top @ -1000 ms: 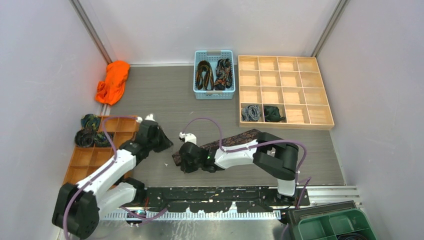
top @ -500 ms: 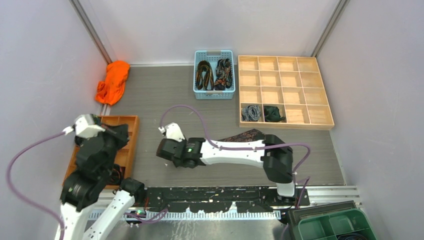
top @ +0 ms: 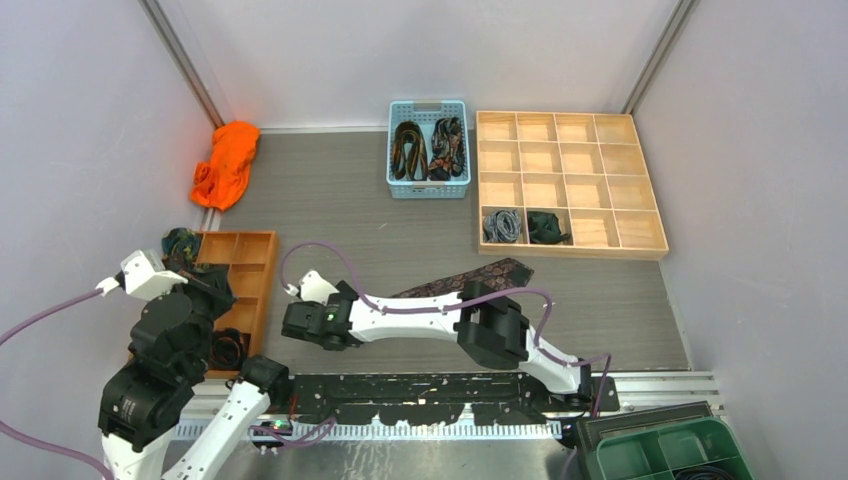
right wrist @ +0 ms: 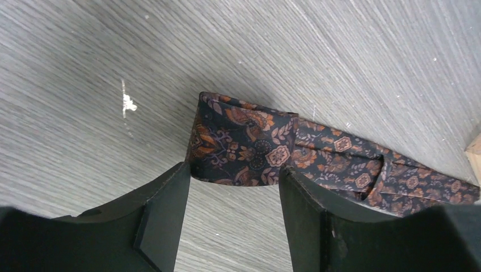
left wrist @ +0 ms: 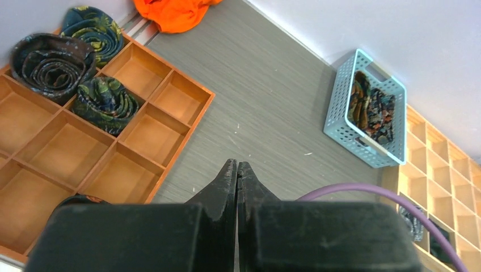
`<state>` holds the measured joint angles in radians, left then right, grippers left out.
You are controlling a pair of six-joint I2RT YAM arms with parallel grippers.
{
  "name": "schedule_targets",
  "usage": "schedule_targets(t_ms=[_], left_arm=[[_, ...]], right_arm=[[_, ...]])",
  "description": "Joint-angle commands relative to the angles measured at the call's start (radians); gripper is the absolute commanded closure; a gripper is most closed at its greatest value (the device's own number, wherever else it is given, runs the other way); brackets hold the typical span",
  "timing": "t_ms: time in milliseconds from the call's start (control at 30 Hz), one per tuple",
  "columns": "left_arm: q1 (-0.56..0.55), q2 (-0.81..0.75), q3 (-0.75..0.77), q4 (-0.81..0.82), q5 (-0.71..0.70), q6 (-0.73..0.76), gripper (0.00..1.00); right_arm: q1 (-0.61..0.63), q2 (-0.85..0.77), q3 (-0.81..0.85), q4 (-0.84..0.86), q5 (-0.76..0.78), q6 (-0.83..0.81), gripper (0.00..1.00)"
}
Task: Roll the ties
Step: Roll the tie at the center of the board.
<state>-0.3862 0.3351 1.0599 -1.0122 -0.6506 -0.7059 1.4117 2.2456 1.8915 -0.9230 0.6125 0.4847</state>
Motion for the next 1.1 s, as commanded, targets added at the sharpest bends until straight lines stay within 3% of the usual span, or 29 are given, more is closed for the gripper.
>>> schedule_targets(t_ms=[0, 800, 900, 1067], left_arm=[[-0.003, -0.001, -0.025, 0.001, -0.017, 0.013, 1.0], [-0.003, 0.011, -0.061, 0.026, 0.006, 0.031, 1.0], [-0.003, 0.016, -0.066, 0.036, 0.009, 0.034, 1.0], [-0.003, 0.028, -0.071, 0.054, 0.019, 0.042, 1.0]], right_arm=[[-0.003, -0.001, 0.065, -0.023, 0.053, -0.043, 0.36], [-0.052, 0.092, 0.009, 0.04, -0.076, 0.038, 0.3], [-0.08, 0.087, -0.02, 0.04, -0.102, 0.077, 0.34], [-0.13, 0.032, -0.137, 0.096, -0.164, 0.136, 0.49]])
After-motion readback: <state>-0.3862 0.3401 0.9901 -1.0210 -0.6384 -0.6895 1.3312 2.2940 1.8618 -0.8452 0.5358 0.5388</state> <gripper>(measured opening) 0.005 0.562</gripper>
